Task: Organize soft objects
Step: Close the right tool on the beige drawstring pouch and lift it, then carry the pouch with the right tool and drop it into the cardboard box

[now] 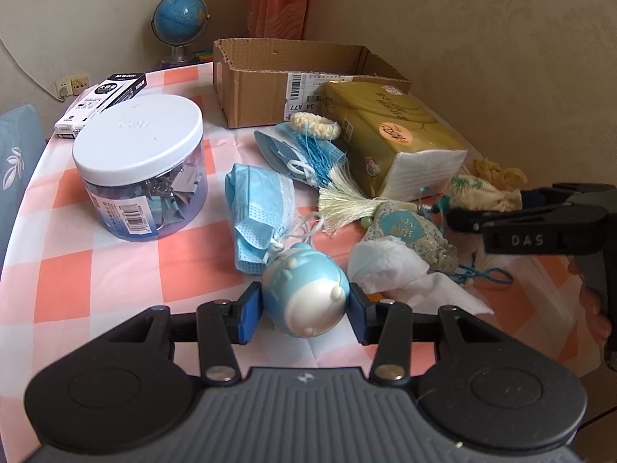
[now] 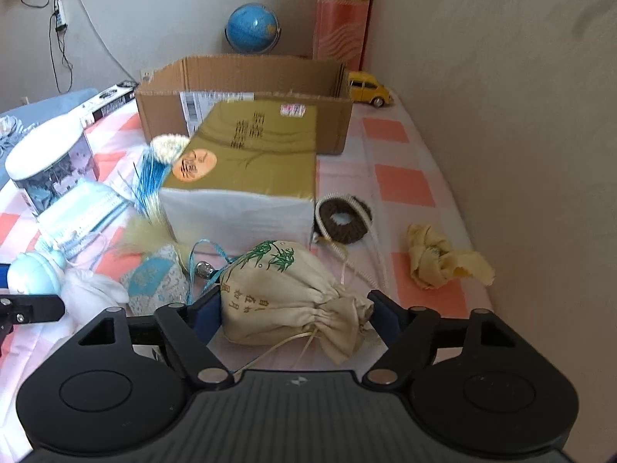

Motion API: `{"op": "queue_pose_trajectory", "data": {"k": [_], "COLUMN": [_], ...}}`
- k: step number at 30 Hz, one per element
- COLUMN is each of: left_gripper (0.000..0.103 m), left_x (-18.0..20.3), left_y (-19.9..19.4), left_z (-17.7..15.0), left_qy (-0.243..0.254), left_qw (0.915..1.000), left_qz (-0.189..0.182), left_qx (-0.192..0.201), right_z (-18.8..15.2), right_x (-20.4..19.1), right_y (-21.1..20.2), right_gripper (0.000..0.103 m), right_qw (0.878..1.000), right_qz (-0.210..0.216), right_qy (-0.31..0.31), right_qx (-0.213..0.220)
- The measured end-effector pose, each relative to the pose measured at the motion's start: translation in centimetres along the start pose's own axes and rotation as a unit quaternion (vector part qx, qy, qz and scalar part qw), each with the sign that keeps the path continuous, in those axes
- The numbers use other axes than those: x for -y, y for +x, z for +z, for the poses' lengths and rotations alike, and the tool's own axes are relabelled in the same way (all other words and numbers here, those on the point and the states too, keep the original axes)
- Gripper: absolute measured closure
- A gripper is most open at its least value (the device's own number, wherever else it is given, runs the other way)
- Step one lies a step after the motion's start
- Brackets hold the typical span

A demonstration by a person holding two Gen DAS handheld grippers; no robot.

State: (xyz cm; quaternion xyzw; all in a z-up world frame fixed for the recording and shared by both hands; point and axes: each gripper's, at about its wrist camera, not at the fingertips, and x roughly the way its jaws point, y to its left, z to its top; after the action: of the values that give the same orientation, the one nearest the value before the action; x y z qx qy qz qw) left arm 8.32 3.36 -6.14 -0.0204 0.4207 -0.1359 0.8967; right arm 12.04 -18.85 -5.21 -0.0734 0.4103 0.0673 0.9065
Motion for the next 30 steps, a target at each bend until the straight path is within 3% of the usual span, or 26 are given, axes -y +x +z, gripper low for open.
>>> {"op": "queue_pose_trajectory", "data": {"k": [17, 30], "left_gripper": [0.058, 0.058], "left_x": [1.4, 1.9], "left_y": [-5.0, -8.1], "left_z": [0.7, 1.5], "left_qy": [0.081, 0.111], "left_qw": [0.9966, 0.9936], "left_qz": [0.007, 0.001], "left_qx": [0.013, 0.020], "right_z": [1.5, 5.7], "right_x": [0.8, 2.2], "right_y": [-7.3, -12.2], "right_gripper": [0.024, 0.024], "right_qw": [0.998, 0.996], "right_qz": [-0.018, -0.008], "right_qy": [-0.022, -0.023], "right_qx": [0.059, 0.090]}}
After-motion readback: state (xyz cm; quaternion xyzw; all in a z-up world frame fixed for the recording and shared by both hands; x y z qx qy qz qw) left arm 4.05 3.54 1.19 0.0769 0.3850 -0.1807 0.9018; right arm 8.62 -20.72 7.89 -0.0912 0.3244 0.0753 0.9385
